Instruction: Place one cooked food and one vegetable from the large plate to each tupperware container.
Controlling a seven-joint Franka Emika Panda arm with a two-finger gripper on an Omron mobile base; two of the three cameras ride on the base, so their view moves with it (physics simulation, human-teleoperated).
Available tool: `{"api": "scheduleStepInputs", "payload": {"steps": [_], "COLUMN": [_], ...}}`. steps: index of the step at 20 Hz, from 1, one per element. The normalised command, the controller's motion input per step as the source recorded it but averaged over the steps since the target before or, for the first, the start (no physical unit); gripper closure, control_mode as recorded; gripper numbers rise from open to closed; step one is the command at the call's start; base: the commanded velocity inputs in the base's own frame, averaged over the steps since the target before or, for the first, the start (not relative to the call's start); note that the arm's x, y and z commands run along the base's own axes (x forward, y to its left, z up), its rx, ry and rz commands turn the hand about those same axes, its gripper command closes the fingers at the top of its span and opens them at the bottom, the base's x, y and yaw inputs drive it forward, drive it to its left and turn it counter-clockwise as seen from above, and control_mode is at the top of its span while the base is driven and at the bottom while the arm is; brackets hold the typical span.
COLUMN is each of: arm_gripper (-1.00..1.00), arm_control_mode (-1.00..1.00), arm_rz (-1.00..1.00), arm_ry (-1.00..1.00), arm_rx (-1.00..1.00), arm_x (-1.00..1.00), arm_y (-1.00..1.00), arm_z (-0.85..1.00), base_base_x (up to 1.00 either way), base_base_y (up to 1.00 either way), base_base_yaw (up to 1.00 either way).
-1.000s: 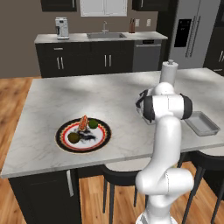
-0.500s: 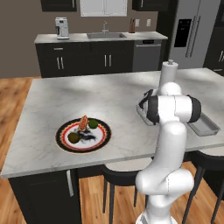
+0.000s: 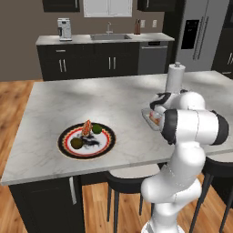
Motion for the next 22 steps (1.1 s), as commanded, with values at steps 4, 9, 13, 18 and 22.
{"api": "scheduleStepInputs", "payload": {"steps": [4,9,13,18,22], "arm_gripper": [-1.0,-1.0,-1.0,-1.0,-1.0], "arm_control_mode": [-1.0,-1.0,-1.0,-1.0,-1.0], "arm_rz": [0.0,0.0,0.0,-0.03,-0.02], "arm_ry": [0.0,0.04,0.06,0.0,-0.1], "arm_rx": [0.0,0.0,0.0,0.0,0.0], "arm_x": [-0.38,-0.27,-0.31,-0.55,-0.65], "arm_y": [0.02,0.1,0.22,0.58,0.91], "arm_z": [0.99,1.0,0.82,0.08,0.0], "base_base_x": [0.0,0.0,0.0,0.0,0.0], "base_base_y": [0.0,0.0,0.0,0.0,0.0], "base_base_yaw": [0.0,0.0,0.0,0.0,0.0]}}
